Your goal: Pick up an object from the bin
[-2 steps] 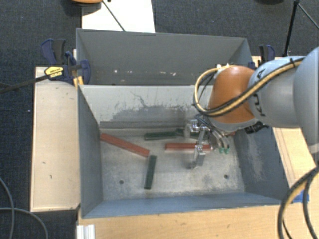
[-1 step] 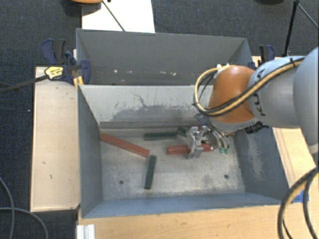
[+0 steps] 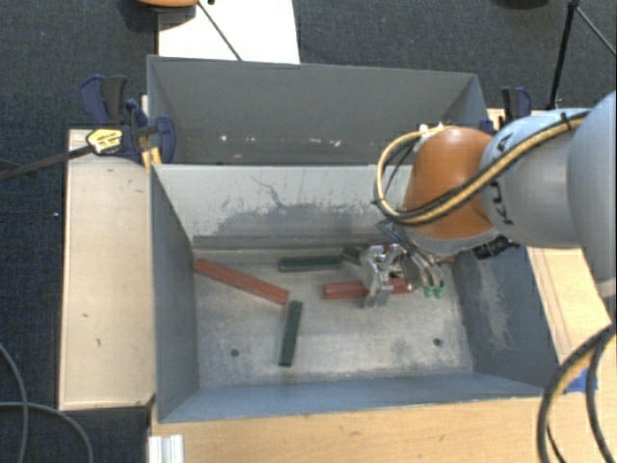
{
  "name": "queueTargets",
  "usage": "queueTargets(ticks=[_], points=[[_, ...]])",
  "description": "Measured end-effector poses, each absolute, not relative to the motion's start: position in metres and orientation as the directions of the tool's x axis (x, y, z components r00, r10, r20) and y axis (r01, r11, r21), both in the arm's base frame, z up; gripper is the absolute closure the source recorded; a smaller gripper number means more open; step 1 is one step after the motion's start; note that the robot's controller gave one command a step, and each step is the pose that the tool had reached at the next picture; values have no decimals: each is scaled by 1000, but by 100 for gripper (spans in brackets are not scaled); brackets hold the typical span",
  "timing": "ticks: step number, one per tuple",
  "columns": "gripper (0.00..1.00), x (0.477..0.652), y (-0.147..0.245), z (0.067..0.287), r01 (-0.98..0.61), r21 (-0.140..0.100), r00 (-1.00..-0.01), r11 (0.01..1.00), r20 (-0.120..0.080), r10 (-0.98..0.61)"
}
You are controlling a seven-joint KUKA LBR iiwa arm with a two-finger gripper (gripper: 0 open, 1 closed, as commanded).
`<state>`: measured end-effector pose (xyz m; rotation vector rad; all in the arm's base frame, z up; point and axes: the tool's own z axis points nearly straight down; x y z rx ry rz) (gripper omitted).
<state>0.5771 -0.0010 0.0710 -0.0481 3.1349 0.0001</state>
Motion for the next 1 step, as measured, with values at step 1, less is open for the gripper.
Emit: queueTargets(ticks=[1], points=[[100,572,-26,270,-10,0,-1000,1000,1,-10]])
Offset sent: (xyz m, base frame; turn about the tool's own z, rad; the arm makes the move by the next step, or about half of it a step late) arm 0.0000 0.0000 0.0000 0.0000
